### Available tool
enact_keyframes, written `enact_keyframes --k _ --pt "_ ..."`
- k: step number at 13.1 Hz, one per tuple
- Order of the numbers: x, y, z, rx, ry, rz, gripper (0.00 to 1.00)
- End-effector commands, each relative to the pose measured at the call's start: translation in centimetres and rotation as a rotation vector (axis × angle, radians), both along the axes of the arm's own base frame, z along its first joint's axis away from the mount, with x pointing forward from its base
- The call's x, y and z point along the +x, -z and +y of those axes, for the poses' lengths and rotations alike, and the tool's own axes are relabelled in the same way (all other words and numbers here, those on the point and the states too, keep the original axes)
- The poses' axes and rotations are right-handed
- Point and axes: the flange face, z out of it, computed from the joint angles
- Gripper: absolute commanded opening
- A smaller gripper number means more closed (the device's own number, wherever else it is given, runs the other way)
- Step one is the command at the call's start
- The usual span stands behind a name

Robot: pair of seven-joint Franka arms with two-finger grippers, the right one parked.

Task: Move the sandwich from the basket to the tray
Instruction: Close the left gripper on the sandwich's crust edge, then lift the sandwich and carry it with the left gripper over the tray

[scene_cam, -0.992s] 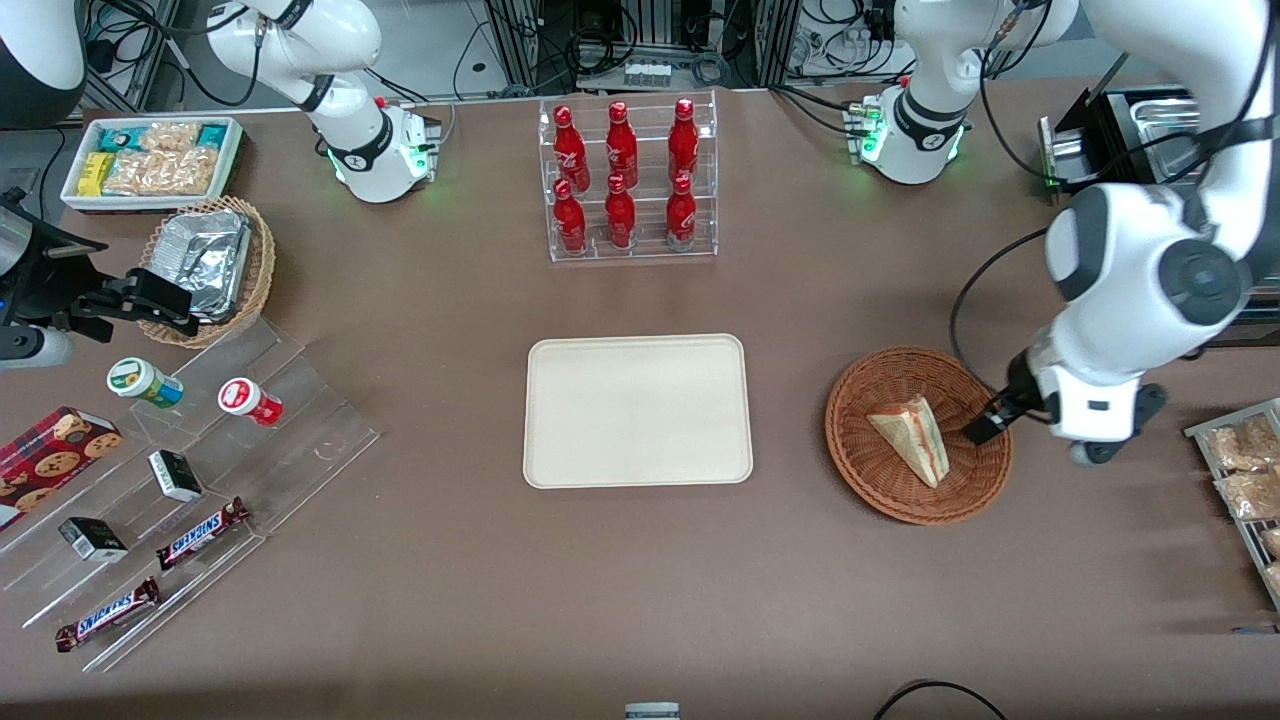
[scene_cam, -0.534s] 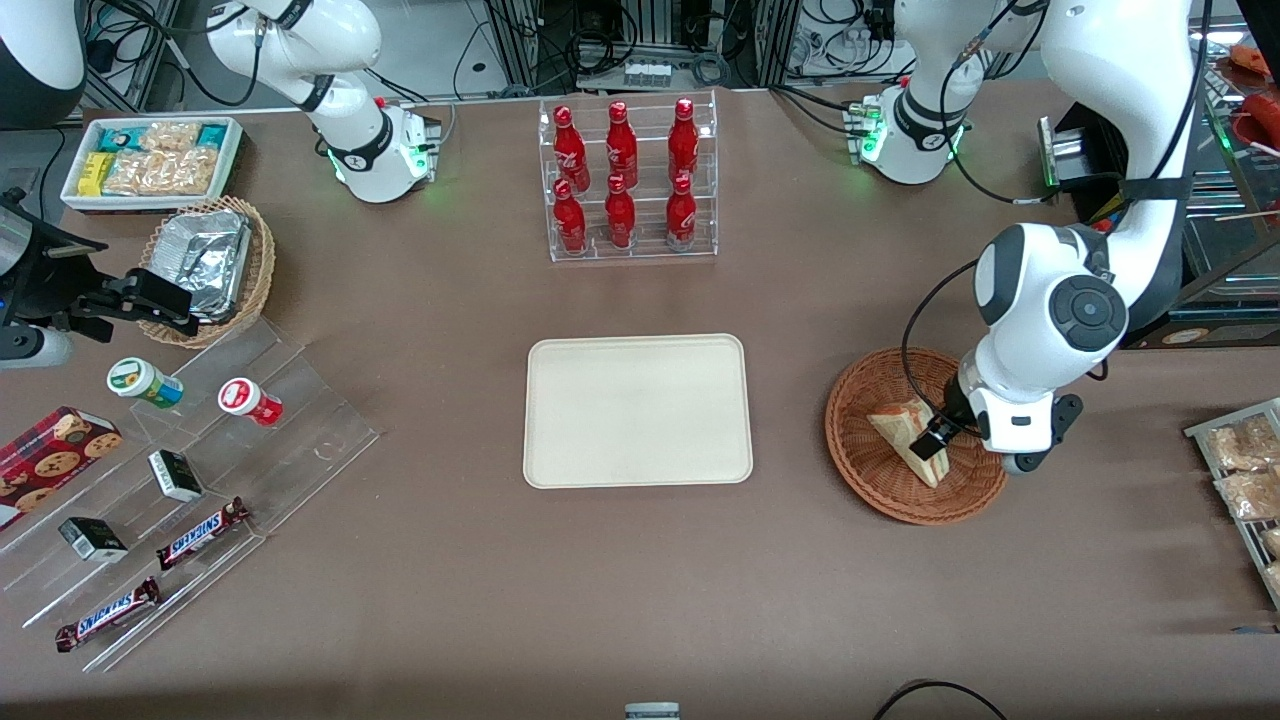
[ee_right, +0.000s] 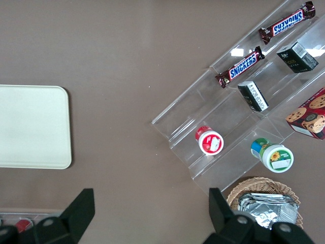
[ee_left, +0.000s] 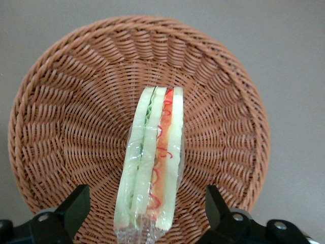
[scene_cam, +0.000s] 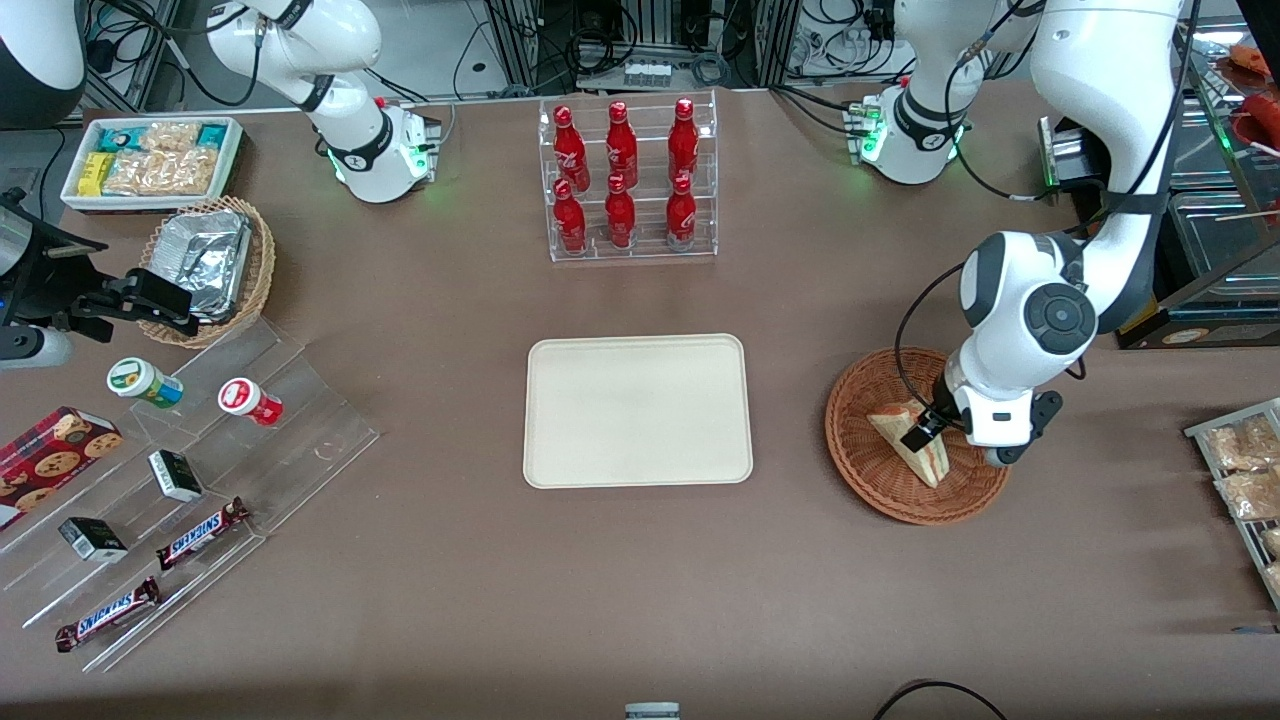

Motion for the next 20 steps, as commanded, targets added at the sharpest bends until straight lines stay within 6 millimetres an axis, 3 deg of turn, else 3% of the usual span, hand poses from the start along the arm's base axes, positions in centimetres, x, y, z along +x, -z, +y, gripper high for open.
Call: enact_keyframes --k 1,6,8,9,11,12,13,17,20 --pt "-0.5 1.4 -0.6 0.013 0.003 -0.008 1.0" --pt "-1.6 3.6 -0.8 0.054 0.053 0.019 0.99" --pt "-1.8 3.7 -0.7 0.061 0.056 0.026 0.95" --pt "-1.9 3.5 -0.8 0.061 0.053 0.027 0.82" --pt "-1.3 2.7 -1.5 0.058 0.017 0.009 0.29" --pt "-0.6 1.9 -1.6 0.058 0.006 0.004 0.08" --pt "-0.2 1.0 -2.0 0.065 0.007 0.024 0.0" --pt "0.6 -2.8 -3.2 0.094 0.035 0.097 0.0" --pt "-0.5 -6.6 -7.2 0.139 0.122 0.122 0.0"
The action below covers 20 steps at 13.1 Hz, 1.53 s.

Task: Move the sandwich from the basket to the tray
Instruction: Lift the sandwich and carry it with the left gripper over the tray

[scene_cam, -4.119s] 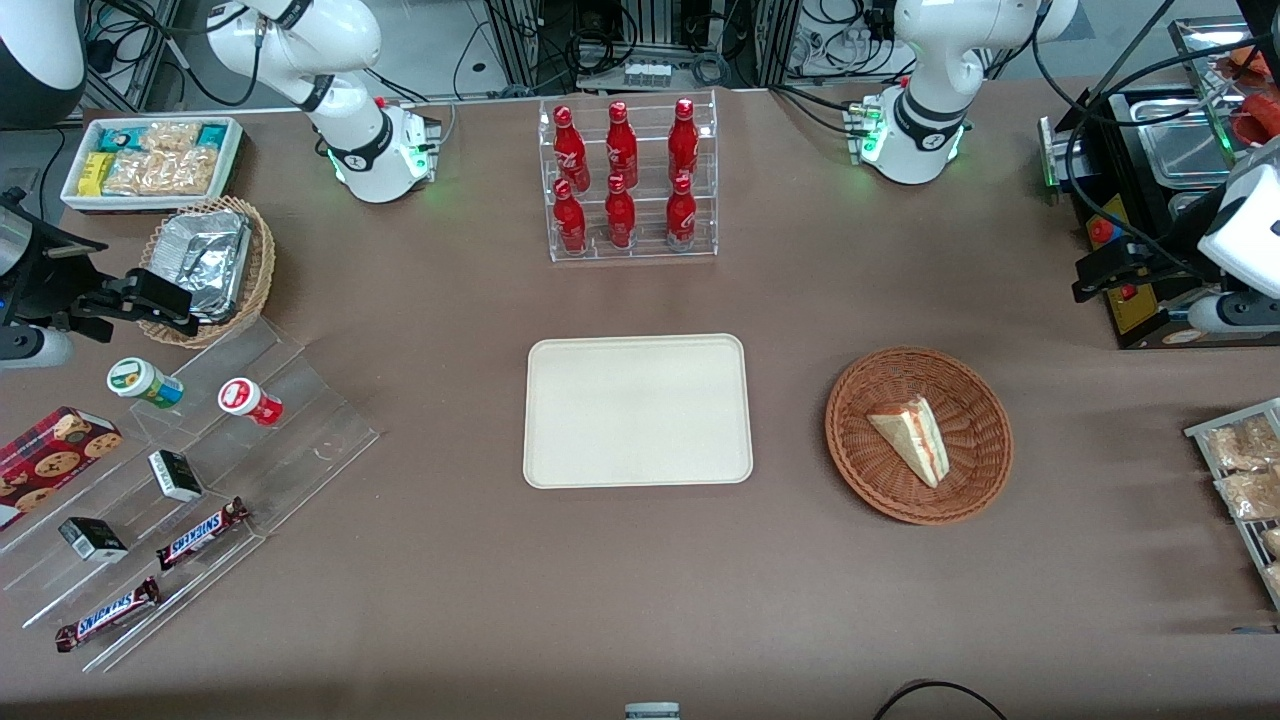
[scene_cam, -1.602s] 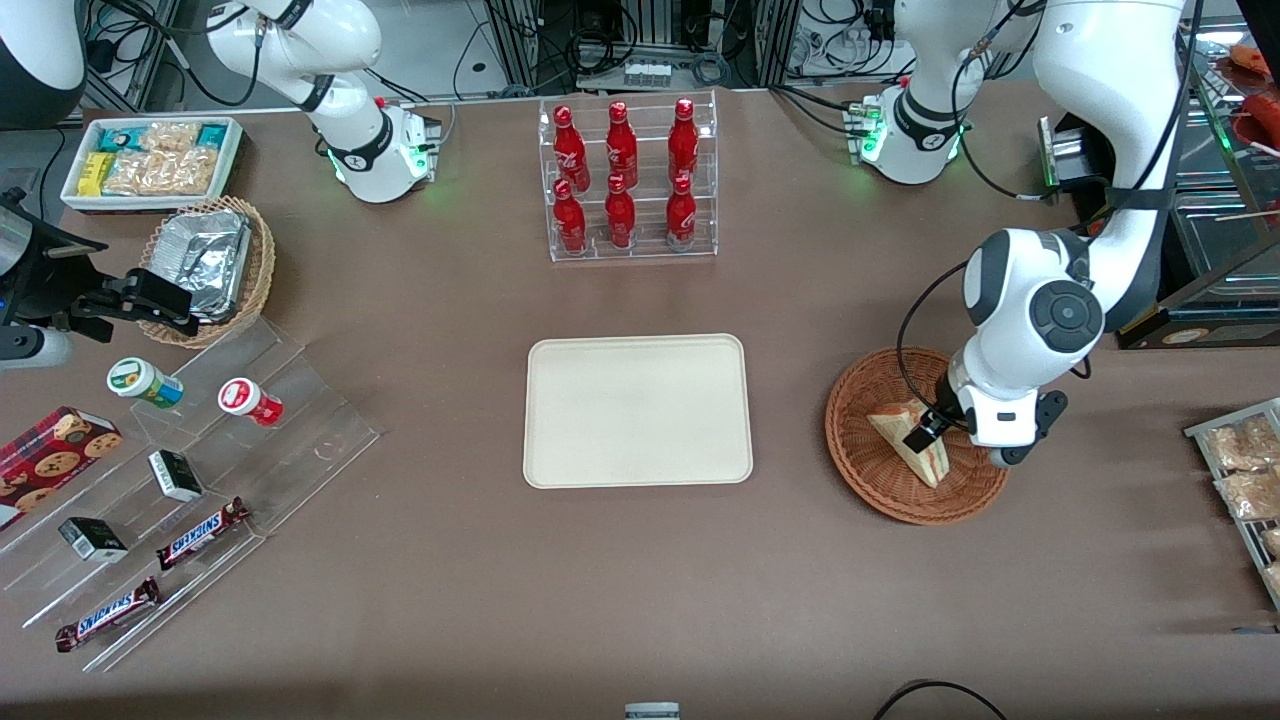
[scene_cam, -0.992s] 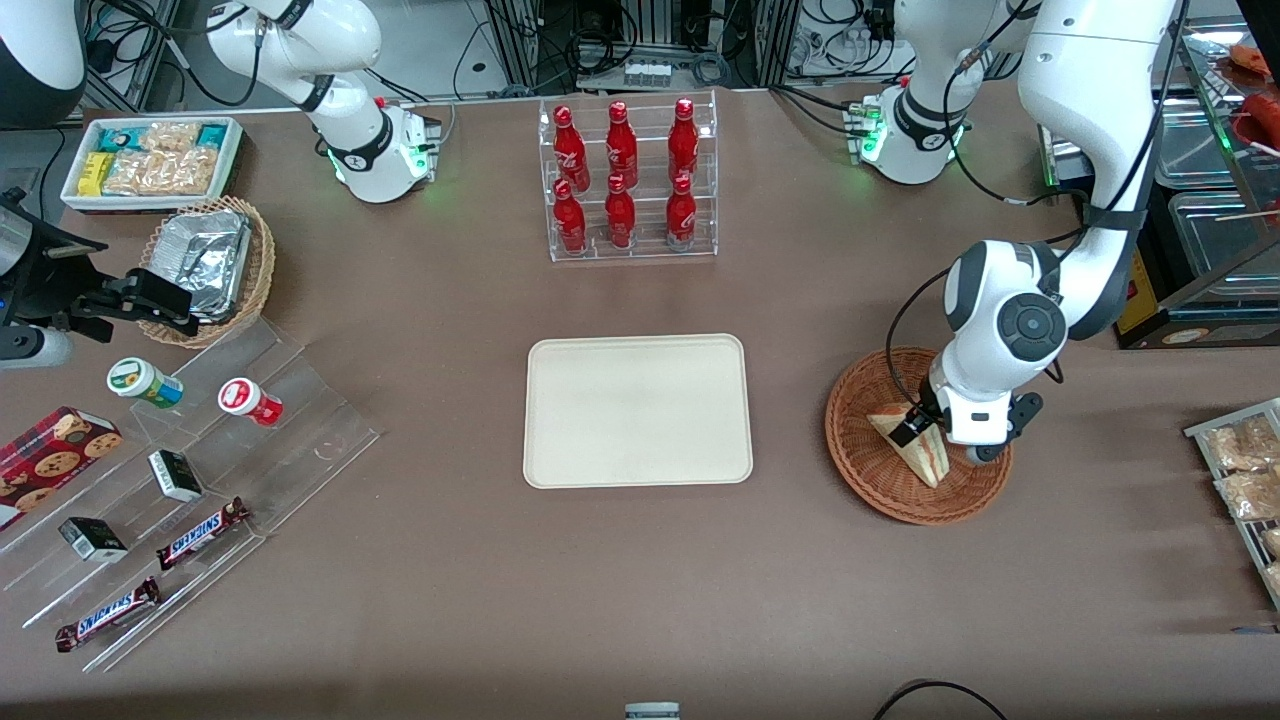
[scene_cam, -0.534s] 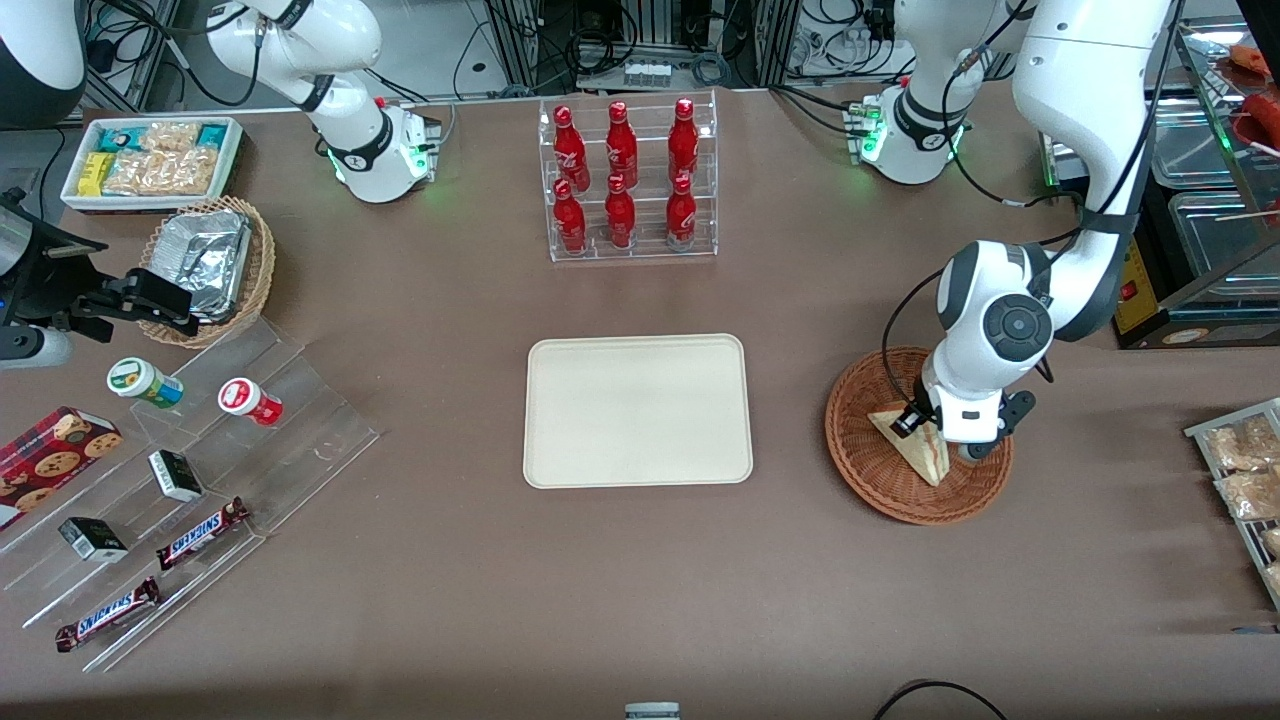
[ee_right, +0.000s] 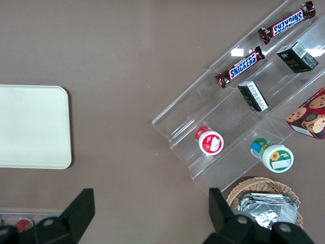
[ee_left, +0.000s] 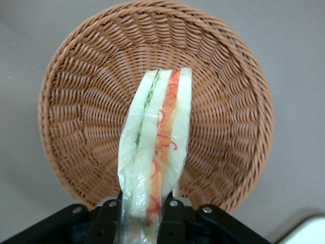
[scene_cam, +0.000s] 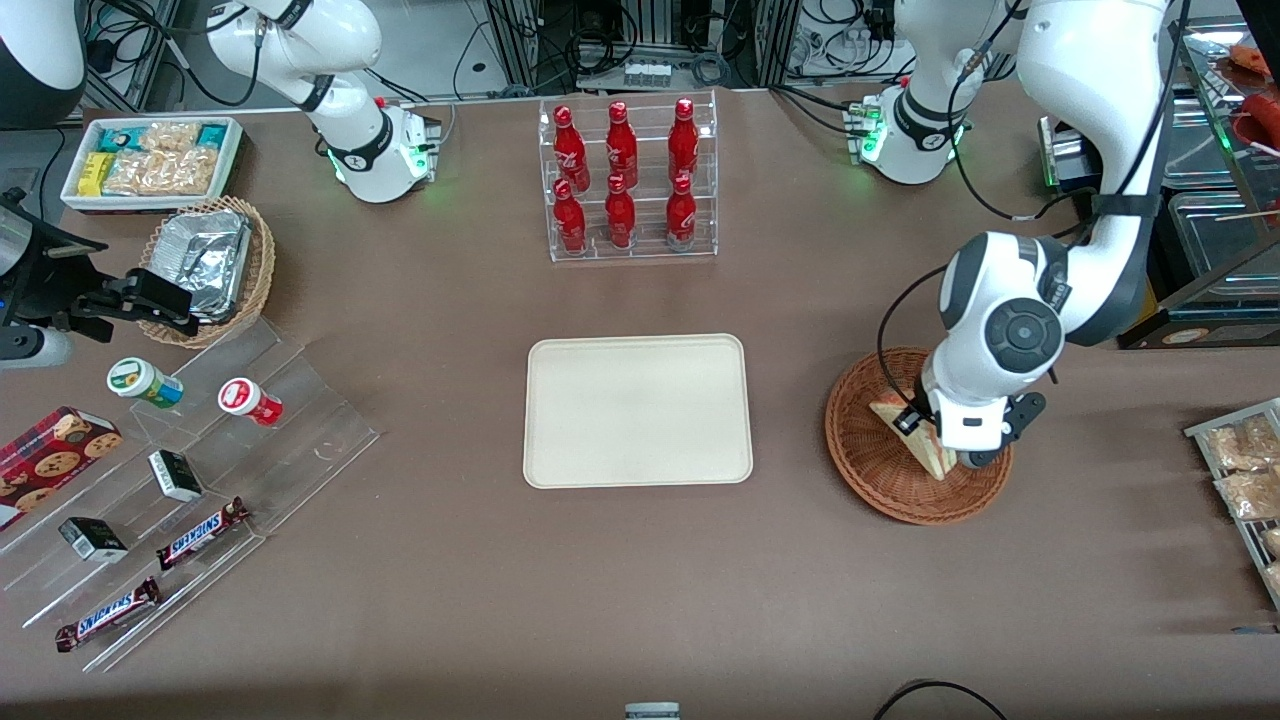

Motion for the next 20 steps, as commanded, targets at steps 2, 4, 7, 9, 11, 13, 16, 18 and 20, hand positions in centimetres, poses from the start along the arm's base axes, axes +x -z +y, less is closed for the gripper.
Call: enact_keyframes --k 2,4,7,9,11,13,16,18,20 --pt "-1.5 -4.4 -8.0 0.054 0.111 0.037 0.0" --pt "-2.8 -5.0 -12.6 0.053 0.178 0.026 0.0" --pt "-3.7 -2.4 -20.2 0.065 0.267 0.024 0.0" --pt "-3.7 -0.7 -24.4 0.06 0.301 0.015 0.0" --pt "-3.7 1.0 -27.4 0.06 0.295 0.006 0.0" --pt "-4.1 2.6 -30.9 0.051 0.33 -0.011 0.0" --pt "-4.7 3.7 -33.4 0.038 0.388 -0.026 0.0" --pt "-5.9 4.9 -35.3 0.022 0.446 -0.044 0.0" --pt "-6.6 5.8 -36.2 0.054 0.52 -0.058 0.0"
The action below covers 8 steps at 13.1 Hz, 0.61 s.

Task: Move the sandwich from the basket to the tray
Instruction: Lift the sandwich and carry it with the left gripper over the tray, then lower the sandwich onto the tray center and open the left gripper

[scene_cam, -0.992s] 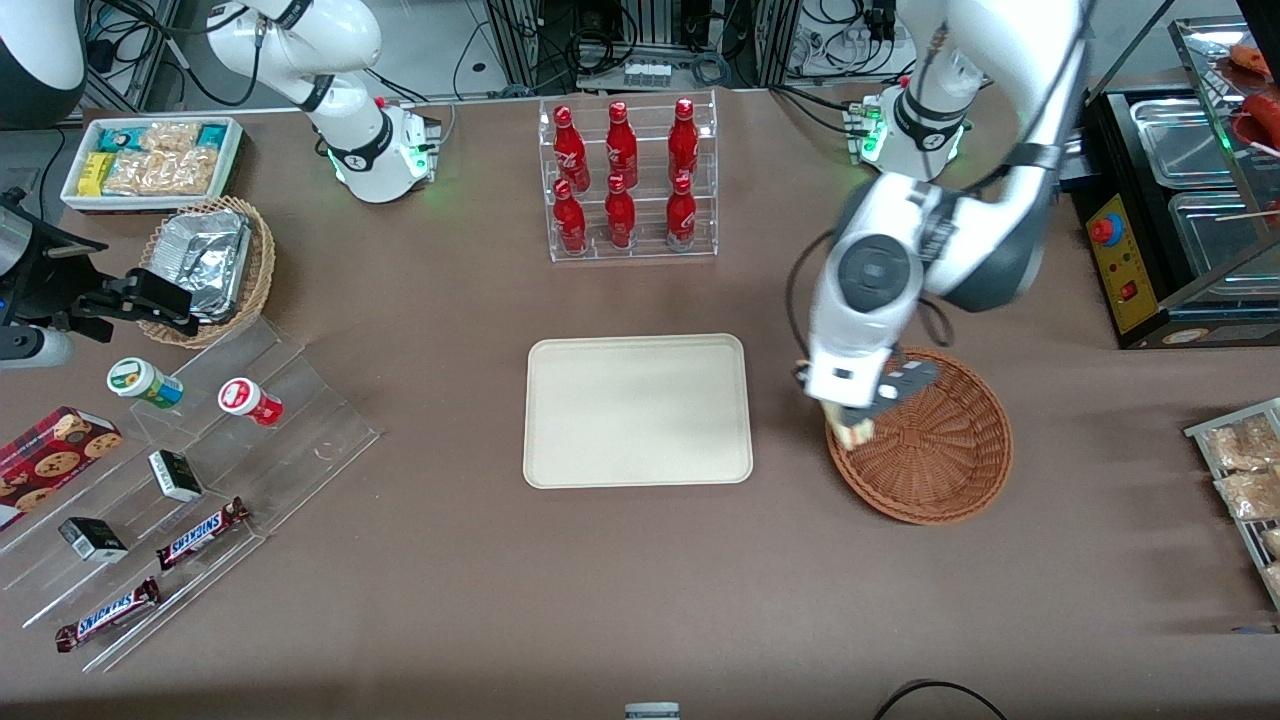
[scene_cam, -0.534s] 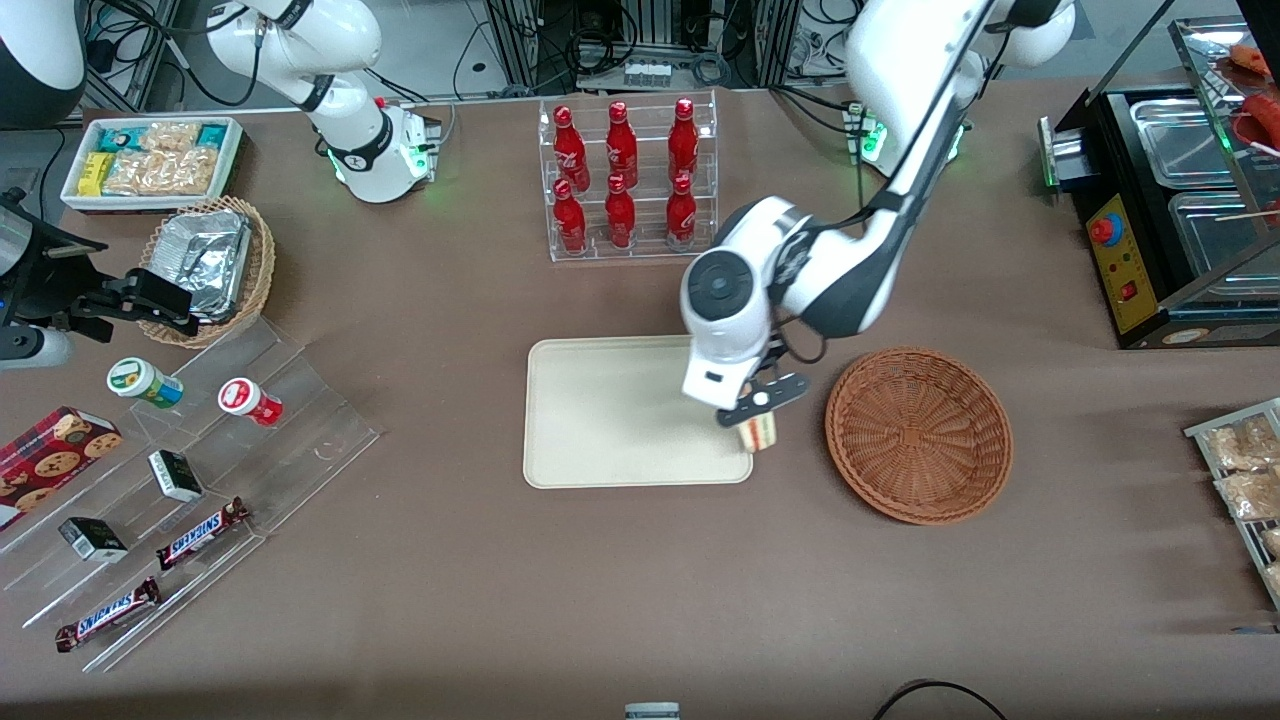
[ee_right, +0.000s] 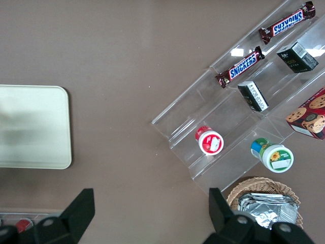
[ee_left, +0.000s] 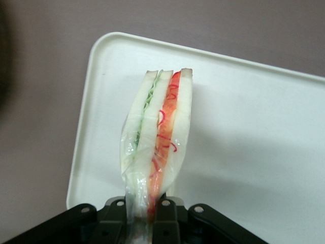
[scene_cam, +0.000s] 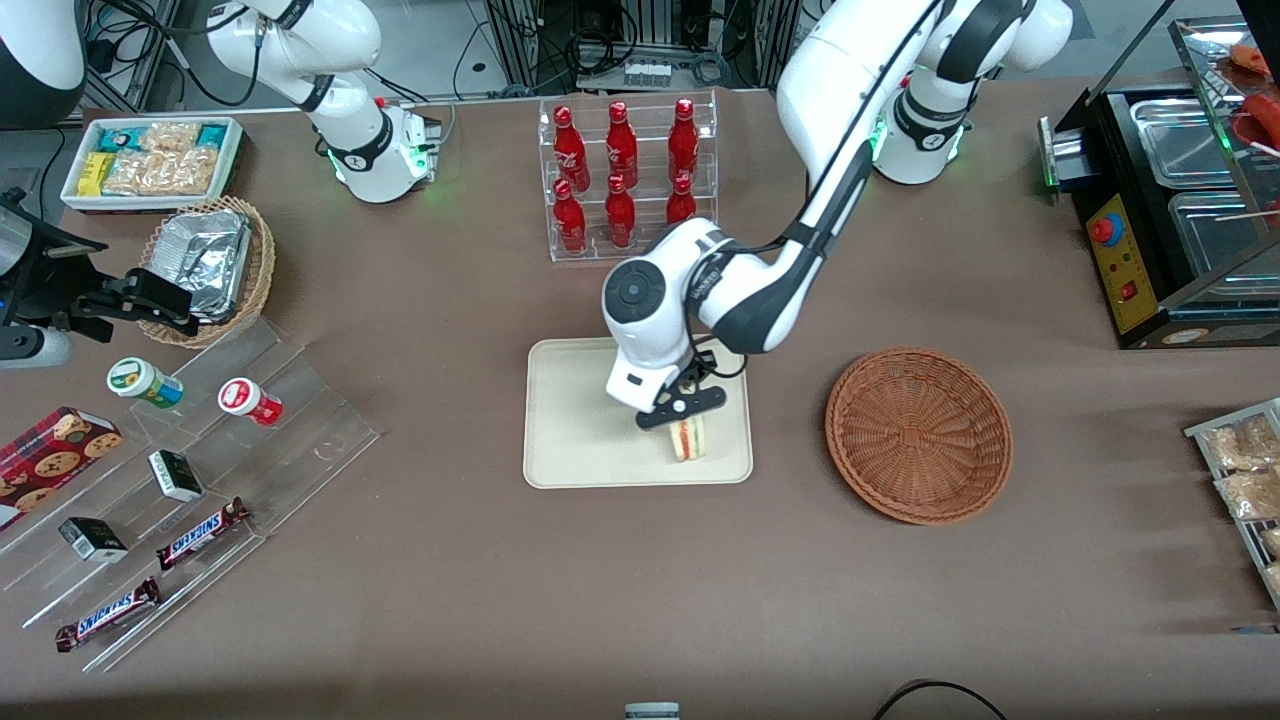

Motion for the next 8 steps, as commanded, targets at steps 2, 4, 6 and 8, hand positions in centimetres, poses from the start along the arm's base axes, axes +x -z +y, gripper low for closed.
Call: enact_keyframes --k 2,4,6,8 --pt "-0.6 1.6 -1.6 0.028 0.106 -0.022 0.0" --pt "-1.0 2.4 -2.9 -0.009 0.137 -0.052 0.0" --pt "-0.9 3.1 -3.0 -0.021 0.14 -0.06 0.0" --pt "-1.1 3.3 -3.1 -0.019 0.144 -0.057 0.0"
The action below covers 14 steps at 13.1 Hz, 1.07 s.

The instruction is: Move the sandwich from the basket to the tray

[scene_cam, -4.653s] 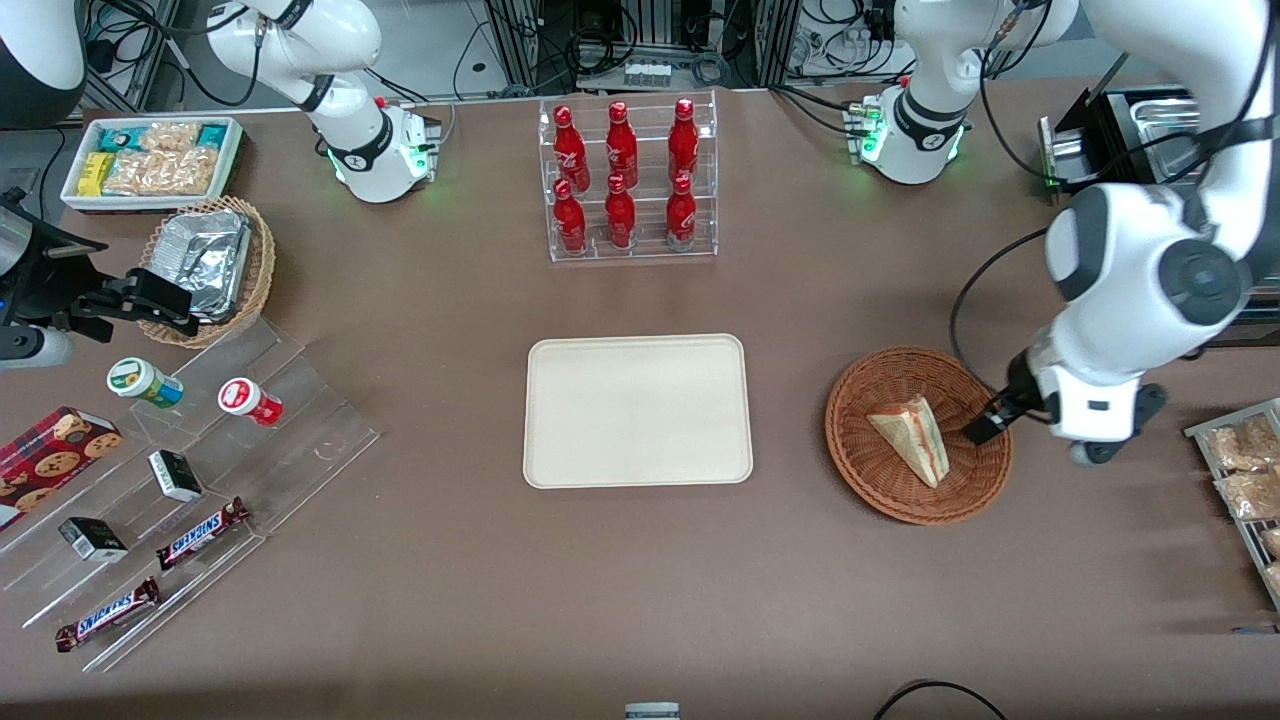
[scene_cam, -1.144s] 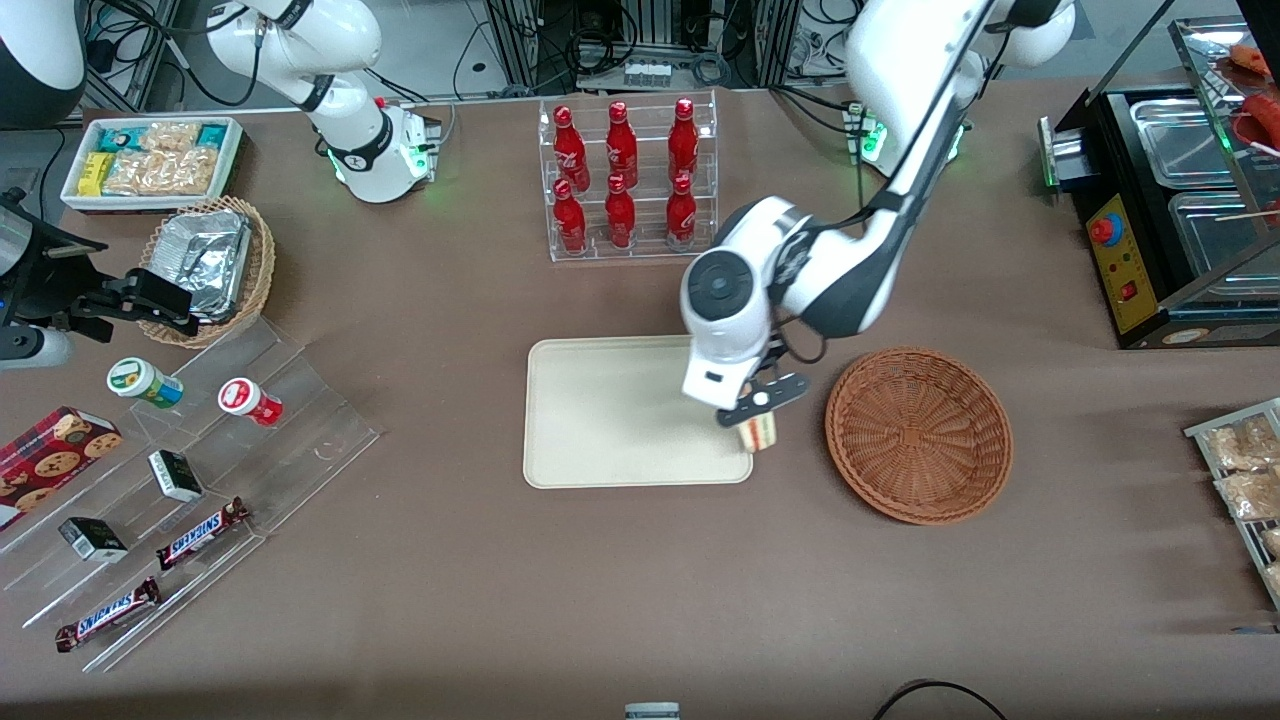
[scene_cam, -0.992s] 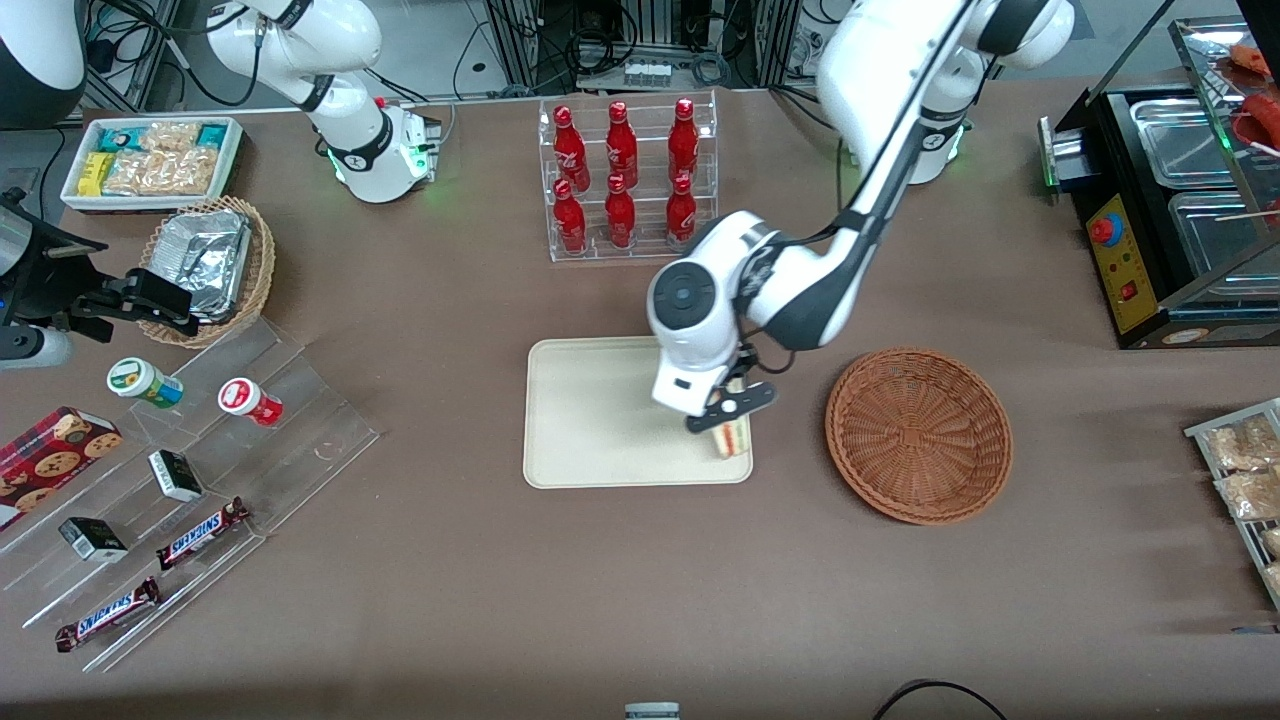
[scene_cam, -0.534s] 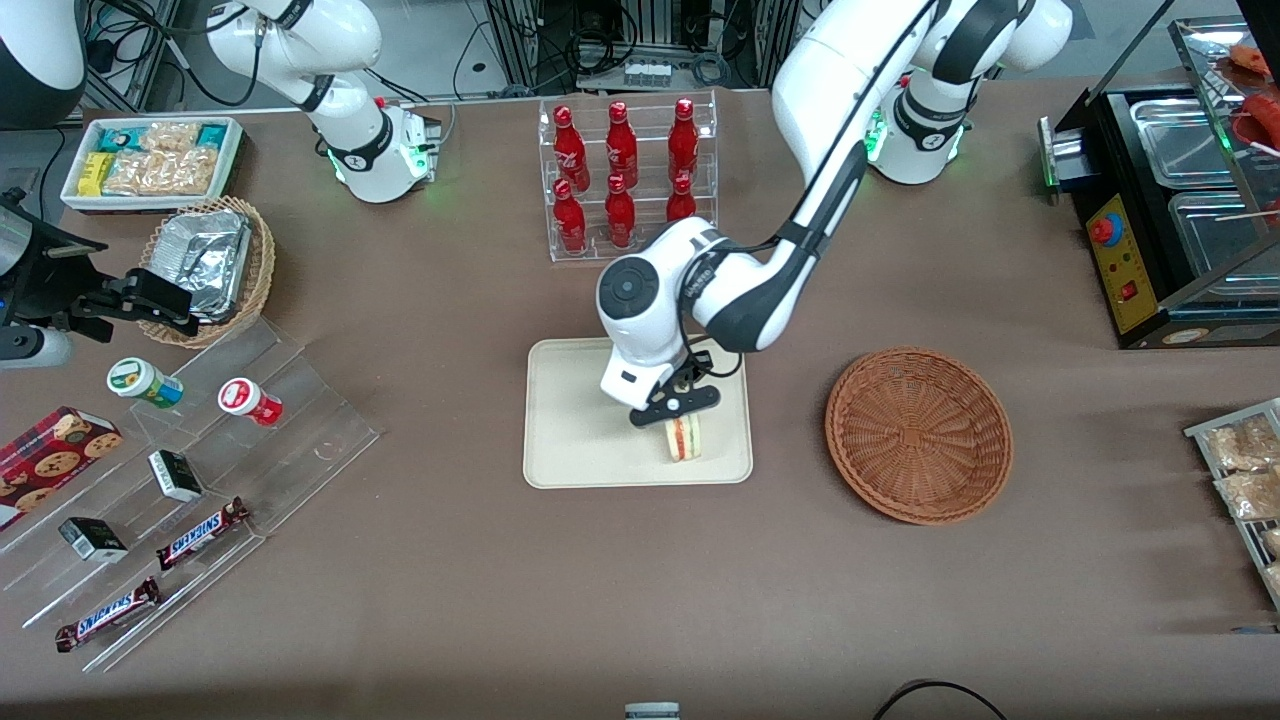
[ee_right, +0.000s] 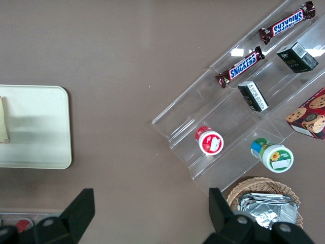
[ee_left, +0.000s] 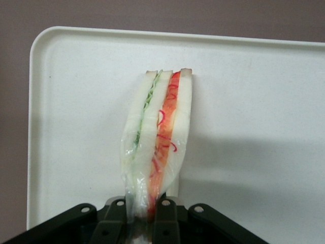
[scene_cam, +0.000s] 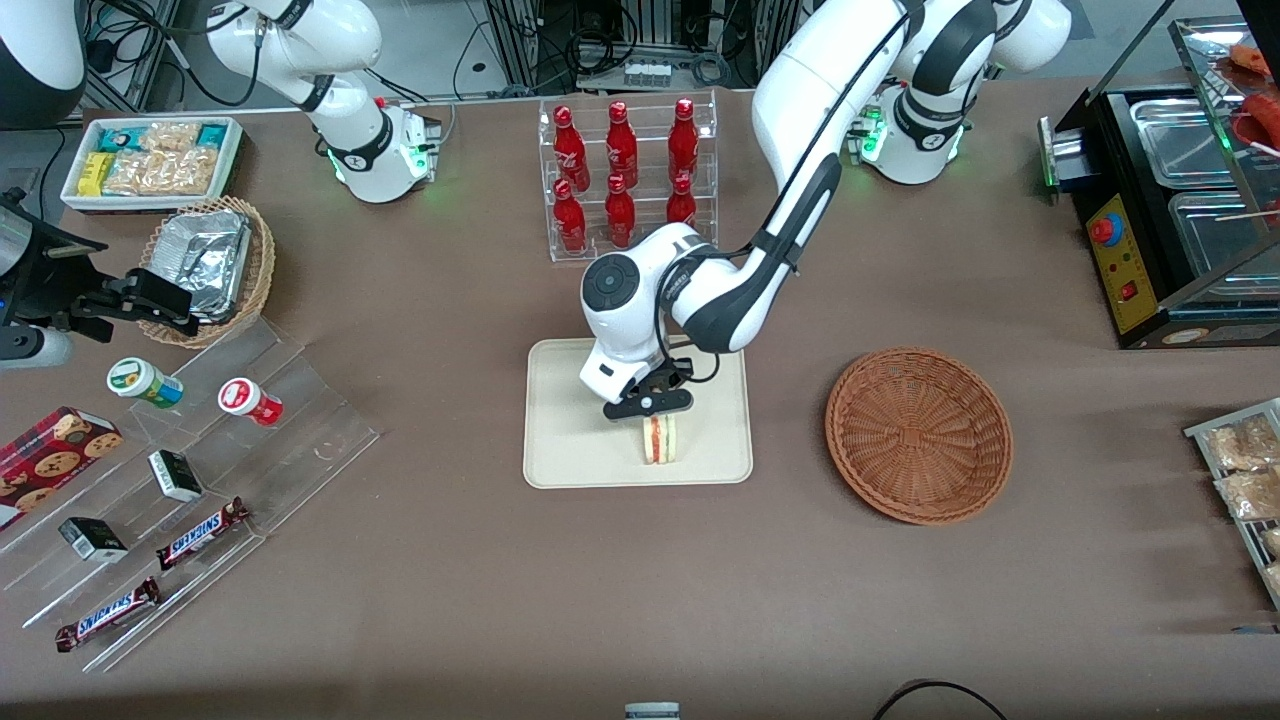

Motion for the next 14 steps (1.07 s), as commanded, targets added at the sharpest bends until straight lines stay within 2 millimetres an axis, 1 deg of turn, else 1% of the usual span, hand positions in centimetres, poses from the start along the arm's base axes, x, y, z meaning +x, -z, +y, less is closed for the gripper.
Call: enact_keyframes --k 1,2,3,4,6,8,9,11,14 --pt "0.3 -0.2 -0.4 0.008 0.023 -0.02 0.0" --pt "0.3 -0.3 -0.4 0.008 0.022 -0.02 0.04" --pt "0.2 -0.3 -0.5 0.011 0.02 -0.019 0.6" --pt "0.2 -0.3 -0.4 0.014 0.018 -0.016 1.0" --pt "0.2 -1.6 -0.3 0.015 -0.001 -0.01 1.0" --pt "0.3 -4.9 0.3 0.029 -0.022 -0.002 1.0" --pt "0.2 -7.3 0.6 0.028 -0.029 -0.007 1.0" --pt "0.4 -12.2 1.8 0.022 -0.049 -0.016 1.0" --pt "1.2 -18.3 5.2 0.01 -0.113 0.011 1.0"
